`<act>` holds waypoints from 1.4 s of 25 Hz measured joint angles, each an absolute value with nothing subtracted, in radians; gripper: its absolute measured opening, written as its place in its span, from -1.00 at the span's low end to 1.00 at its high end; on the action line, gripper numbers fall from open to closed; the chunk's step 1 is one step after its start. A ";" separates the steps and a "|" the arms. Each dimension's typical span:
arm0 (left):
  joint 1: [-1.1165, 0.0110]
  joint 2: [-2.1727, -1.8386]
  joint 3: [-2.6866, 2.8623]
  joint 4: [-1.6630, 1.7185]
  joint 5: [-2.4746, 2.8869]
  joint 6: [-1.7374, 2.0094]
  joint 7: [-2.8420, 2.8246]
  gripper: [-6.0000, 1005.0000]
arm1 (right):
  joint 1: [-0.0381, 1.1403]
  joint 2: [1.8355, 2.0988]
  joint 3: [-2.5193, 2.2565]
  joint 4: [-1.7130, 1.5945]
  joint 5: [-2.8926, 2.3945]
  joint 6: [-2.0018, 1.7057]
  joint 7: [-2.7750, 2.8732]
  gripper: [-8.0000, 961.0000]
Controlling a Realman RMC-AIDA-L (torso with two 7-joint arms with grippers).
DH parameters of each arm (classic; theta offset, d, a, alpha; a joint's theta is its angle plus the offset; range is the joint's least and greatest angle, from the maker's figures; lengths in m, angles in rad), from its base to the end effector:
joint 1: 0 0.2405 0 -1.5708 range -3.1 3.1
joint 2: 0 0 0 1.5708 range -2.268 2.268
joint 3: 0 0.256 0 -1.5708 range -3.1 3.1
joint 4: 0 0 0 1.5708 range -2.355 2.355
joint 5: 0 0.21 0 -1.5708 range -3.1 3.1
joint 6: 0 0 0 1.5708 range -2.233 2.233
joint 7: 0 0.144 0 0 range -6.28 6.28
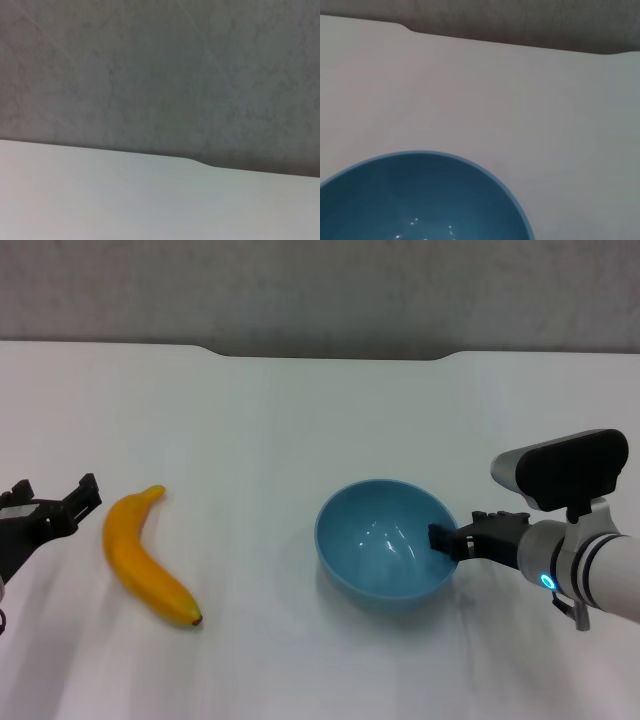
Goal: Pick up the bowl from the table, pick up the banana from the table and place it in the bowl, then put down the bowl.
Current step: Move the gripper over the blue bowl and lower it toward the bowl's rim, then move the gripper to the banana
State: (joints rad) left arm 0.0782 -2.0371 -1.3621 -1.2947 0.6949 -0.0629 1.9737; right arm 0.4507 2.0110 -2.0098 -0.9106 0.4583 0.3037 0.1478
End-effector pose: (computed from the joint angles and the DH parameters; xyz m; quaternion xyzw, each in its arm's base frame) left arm -0.2996 0.3111 0.0167 -0.6956 -0.4177 -0.2082 0.5462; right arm 0.2640 0.3709 -0.0844 -0.8180 0.4101 0.0191 0.4029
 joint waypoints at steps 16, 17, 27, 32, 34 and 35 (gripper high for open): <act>0.081 -2.037 -1.362 -1.294 0.695 -0.063 1.974 0.68 | 0.416 2.010 -2.037 -0.921 0.459 0.225 0.141 -0.29; 0.081 -2.037 -1.362 -1.293 0.695 -0.063 1.974 0.68 | 0.415 2.009 -2.037 -0.921 0.459 0.223 0.141 -0.33; 0.083 -2.037 -1.358 -1.293 0.695 -0.063 1.974 0.68 | 0.401 2.009 -2.031 -0.924 0.459 0.207 0.145 -0.84; 0.083 -2.037 -1.352 -1.293 0.695 -0.068 1.974 0.68 | 0.377 2.009 -2.026 -0.956 0.458 0.191 0.145 -0.88; 0.083 -2.037 -1.345 -1.295 0.695 -0.070 1.974 0.68 | 0.359 2.008 -2.025 -0.988 0.451 0.185 0.141 -0.89; 0.083 -2.037 -1.345 -1.295 0.695 -0.070 1.974 0.68 | 0.359 2.008 -2.025 -0.988 0.451 0.185 0.141 -0.89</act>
State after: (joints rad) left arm 0.0832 -2.0369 -1.3446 -1.2947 0.6948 -0.0699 1.9743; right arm 0.3586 2.0077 -2.0247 -0.9879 0.4514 0.1846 0.1411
